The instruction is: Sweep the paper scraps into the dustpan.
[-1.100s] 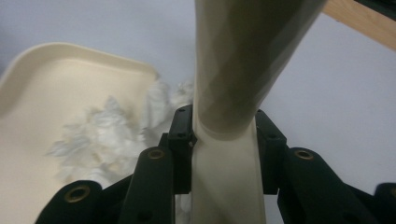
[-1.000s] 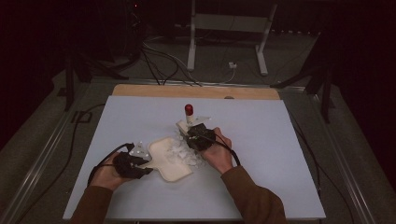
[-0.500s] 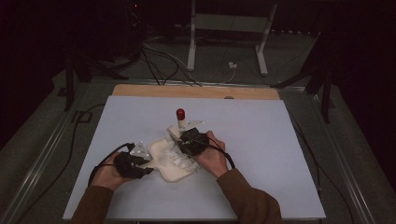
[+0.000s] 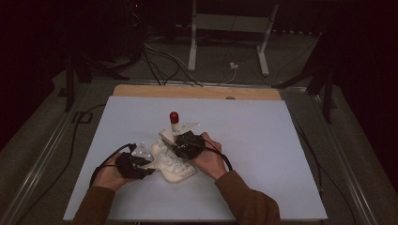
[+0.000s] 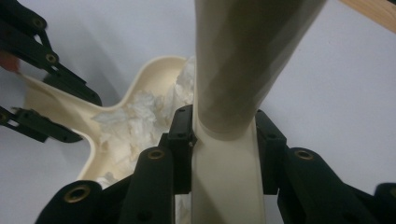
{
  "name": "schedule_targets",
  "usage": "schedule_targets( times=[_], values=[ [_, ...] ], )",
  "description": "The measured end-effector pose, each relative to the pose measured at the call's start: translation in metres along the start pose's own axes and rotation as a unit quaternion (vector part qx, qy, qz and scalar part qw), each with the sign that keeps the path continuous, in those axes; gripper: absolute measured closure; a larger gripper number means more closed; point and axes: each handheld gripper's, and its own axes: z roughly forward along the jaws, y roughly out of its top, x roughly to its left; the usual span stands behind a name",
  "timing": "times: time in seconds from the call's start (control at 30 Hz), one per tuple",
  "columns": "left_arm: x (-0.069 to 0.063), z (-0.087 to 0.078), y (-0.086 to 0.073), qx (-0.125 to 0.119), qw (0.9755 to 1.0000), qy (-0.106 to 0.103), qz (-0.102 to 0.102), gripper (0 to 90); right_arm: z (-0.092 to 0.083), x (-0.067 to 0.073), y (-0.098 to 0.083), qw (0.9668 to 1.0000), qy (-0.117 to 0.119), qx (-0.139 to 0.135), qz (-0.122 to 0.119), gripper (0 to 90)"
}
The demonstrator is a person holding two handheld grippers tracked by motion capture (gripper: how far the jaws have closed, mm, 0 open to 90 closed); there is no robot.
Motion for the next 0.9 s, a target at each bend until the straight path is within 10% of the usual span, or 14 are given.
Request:
schedule_targets(
  times=[0.9],
  values=[
    [-0.002,0.003,-0.002,-0.003,1.0,0.001,-0.007,66.6,-0.016,-0.029,-0.026,0.9913,-0.094,0.023,0.09,66.5]
  ],
)
